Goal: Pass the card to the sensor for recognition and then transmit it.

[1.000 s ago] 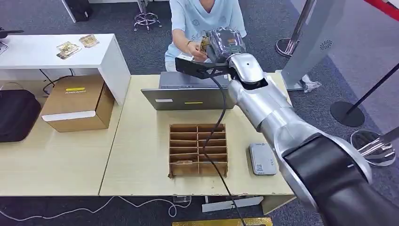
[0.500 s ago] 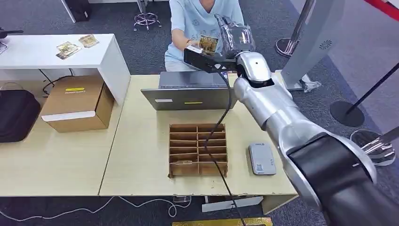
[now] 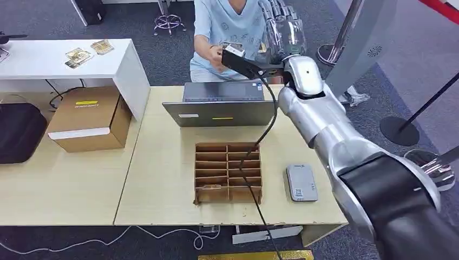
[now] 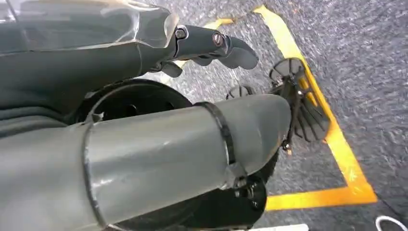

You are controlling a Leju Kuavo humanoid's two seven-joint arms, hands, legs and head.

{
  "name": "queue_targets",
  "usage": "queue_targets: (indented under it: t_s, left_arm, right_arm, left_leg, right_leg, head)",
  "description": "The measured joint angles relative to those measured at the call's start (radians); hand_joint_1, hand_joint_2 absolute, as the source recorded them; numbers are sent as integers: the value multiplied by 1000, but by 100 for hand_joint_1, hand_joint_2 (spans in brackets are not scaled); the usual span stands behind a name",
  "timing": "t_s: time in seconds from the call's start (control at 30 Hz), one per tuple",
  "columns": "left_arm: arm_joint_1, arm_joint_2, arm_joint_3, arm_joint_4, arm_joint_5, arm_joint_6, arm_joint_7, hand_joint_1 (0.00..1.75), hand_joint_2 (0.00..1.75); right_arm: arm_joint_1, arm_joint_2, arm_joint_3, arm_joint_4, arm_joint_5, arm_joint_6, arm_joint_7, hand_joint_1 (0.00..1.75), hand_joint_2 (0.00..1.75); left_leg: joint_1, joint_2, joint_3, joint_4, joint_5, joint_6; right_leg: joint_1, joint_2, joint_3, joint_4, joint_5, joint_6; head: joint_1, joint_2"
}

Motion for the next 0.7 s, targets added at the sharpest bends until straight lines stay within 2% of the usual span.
queue_targets:
  t_s: [0.13, 0.2, 0.3, 0.33, 0.4, 0.47, 0.6, 0.7]
  left_arm:
    - [0, -4, 0, 0, 18, -22, -11, 0, 0]
    - [1, -6, 2, 0, 30, -35, -13, 0, 0]
    - [4, -8, 9, 0, 46, -53, -16, 0, 0]
    - [5, -8, 10, 0, 51, -59, -20, 0, 0]
    - [7, -9, 13, 0, 61, -67, -29, 0, 0]
    - [9, -9, 18, 0, 68, -75, -31, 0, 0]
    - [15, -10, 34, 0, 85, -100, -35, 0, 0]
    - [19, -9, 40, 0, 87, -116, -35, 0, 0]
  right_arm:
    - [65, -77, -34, -58, 16, -122, -3, 0, 175]
    - [123, -134, -71, -117, 22, -174, 0, 0, 175]
    - [231, -196, -146, -214, -30, -187, -53, 0, 175]
    - [277, -215, -182, -266, -103, -174, -110, 0, 175]
    - [389, -244, -269, -385, -327, -100, -249, 0, 175]
    - [507, -271, -348, -493, -522, 7, -342, 0, 175]
    - [791, -317, -511, -737, -887, 194, -462, 0, 175]
    - [1005, -310, -614, -909, -1193, 341, -504, 0, 175]
  left_leg:
    - [0, -2, 0, 0, 0, 0]
    - [0, -5, 0, 1, 0, 0]
    - [0, -6, -1, 1, 0, 1]
    - [0, -6, -1, 0, -1, 2]
    - [0, -6, 0, 0, -2, 3]
    - [0, -8, 0, 1, -3, 4]
    - [0, -18, -3, 0, -4, 5]
    - [0, -18, -4, 0, -6, 5]
  right_leg:
    - [0, -2, 1, -2, 0, 0]
    - [0, -6, 3, -2, 0, 0]
    - [0, -6, 3, -3, 0, 1]
    - [0, -6, 3, -3, 0, 1]
    - [0, -6, 3, -4, 0, 1]
    - [0, -7, 3, -4, -1, 2]
    - [0, -17, 5, -4, -5, 5]
    - [0, -18, 5, -4, -8, 5]
  head:
    - [0, 0]
    - [0, 0]
    - [0, 0]
    - [0, 0]
    - [0, 0]
    - [-1, 0]
    - [1, 0]
    - [0, 0]
